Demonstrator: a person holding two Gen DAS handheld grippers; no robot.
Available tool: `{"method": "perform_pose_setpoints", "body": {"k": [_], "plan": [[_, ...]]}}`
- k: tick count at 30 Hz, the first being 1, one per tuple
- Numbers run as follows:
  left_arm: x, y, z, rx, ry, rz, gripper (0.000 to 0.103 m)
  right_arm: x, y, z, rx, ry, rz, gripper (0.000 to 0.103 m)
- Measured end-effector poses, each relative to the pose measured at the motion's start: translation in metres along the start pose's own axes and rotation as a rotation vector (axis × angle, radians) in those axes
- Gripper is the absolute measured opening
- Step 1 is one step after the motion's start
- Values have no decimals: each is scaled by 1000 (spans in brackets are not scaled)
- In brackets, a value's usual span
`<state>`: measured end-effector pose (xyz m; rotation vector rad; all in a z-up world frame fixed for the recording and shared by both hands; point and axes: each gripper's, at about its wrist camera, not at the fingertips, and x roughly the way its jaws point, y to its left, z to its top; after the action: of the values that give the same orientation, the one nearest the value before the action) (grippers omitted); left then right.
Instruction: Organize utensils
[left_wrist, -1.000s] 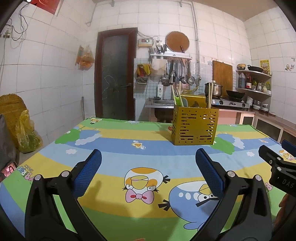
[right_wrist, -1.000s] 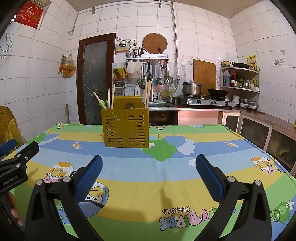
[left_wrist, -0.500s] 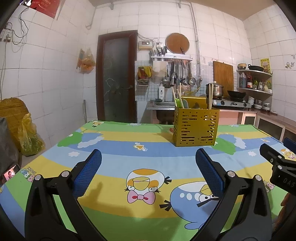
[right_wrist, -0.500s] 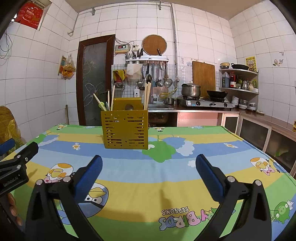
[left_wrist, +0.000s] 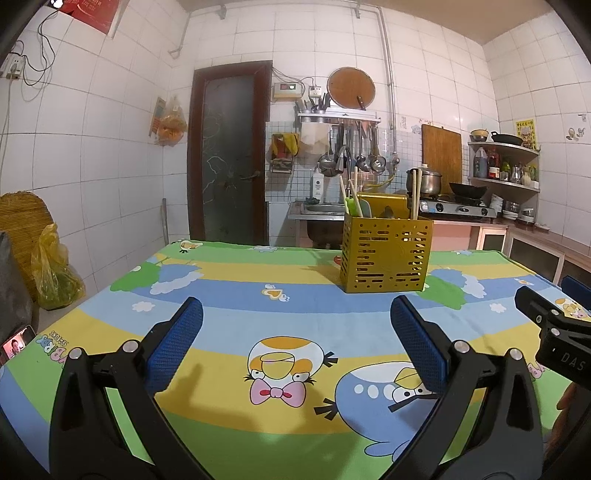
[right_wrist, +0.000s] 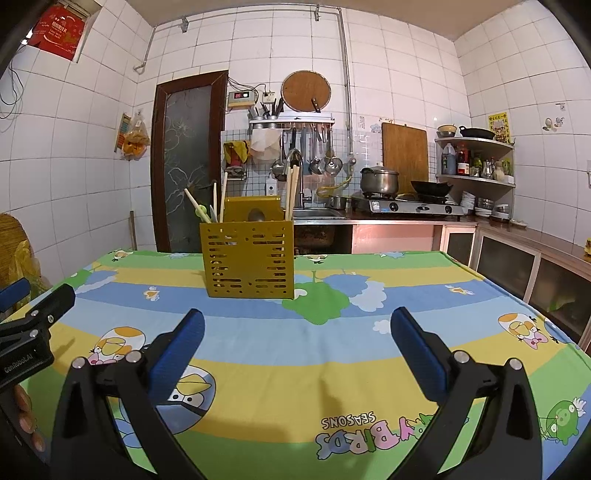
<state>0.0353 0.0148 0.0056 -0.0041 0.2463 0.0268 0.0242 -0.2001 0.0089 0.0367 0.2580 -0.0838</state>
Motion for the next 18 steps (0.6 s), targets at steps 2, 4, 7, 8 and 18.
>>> {"method": "perform_pose_setpoints", "body": {"k": [2,4,7,8,18], "plan": [[0,0,0,0,0,0,98,0,-1,1,1,0,-1,98],[0,0,0,0,1,0,98,0,0,0,0,-1,-1,98],[0,0,0,0,1,0,98,0,-1,0,1,0,0,98],[0,0,0,0,0,0,98,0,-1,0,1,0,-1,98],[0,0,0,0,-1,0,98,0,-2,0,1,-1,-2,98]]}}
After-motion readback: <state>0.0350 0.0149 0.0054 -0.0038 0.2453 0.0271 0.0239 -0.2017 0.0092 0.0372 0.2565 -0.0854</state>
